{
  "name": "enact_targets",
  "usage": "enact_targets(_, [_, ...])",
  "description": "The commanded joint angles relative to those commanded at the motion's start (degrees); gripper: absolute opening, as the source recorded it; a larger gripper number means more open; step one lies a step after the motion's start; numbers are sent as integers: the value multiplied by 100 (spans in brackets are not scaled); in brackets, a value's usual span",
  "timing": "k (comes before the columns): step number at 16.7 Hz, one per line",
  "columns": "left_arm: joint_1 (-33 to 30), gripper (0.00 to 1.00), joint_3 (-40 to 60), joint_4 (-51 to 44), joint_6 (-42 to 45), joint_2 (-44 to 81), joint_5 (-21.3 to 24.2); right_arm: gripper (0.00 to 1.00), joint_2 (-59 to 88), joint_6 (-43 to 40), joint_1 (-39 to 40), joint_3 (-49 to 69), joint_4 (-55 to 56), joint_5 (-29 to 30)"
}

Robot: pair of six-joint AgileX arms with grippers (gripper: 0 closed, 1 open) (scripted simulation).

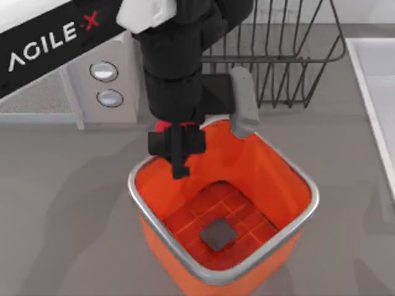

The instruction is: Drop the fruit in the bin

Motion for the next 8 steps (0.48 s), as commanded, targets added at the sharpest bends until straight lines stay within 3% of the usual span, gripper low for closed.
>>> enact_targets(3, [-603, 0, 399, -76, -110, 257, 32, 100, 0, 0, 0, 0, 0, 0])
enact_targets(8, [-654, 0, 453, -85, -92, 251, -17, 100, 0, 0, 0, 0, 0, 0])
